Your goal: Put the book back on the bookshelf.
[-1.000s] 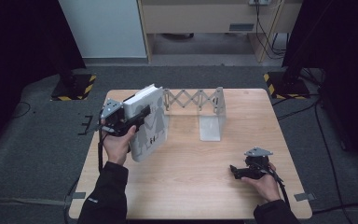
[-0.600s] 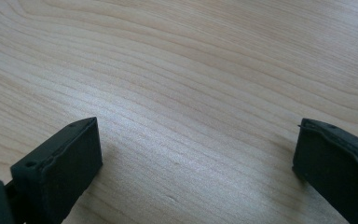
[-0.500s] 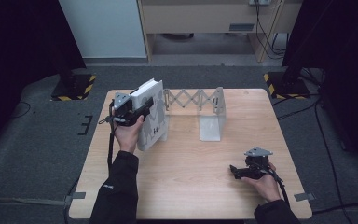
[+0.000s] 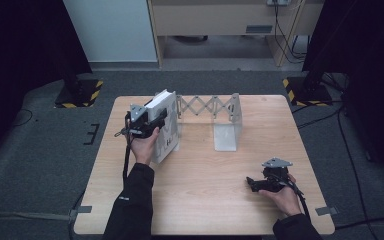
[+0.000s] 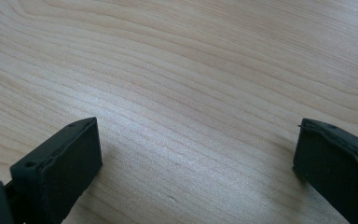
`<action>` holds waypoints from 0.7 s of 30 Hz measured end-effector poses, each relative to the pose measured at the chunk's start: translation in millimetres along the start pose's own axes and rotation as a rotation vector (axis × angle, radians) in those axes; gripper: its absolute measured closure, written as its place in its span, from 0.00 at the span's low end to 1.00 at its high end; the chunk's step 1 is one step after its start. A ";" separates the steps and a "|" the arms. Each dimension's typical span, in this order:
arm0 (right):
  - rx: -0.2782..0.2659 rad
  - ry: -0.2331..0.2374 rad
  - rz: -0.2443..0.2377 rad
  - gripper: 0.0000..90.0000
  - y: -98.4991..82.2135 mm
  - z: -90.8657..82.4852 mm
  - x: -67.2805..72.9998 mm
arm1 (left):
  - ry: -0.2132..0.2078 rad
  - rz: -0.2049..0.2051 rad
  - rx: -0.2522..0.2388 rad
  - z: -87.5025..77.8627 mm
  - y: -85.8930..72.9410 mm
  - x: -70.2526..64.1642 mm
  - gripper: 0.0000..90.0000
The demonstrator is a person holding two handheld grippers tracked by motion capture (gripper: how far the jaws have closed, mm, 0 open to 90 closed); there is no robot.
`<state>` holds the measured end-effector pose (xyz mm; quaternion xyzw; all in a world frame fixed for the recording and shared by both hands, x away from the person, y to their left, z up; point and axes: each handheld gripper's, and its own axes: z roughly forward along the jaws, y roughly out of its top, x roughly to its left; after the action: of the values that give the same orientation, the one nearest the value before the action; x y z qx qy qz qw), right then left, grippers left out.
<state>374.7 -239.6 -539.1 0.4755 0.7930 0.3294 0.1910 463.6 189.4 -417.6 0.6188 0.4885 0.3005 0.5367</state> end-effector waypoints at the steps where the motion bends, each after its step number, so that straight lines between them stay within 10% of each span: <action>1: 0.001 0.001 -0.002 0.01 0.0 -0.1 -0.1 | -0.003 0.004 0.000 -0.6 -0.4 0.4 0.57; 21: -0.002 -0.003 0.001 0.01 -0.1 0.1 0.4 | -0.029 0.096 0.037 -35.3 -19.2 4.2 0.55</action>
<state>374.5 -239.3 -539.3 0.4762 0.7923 0.3294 0.1926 427.9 205.3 -428.0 0.6558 0.4558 0.3078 0.5171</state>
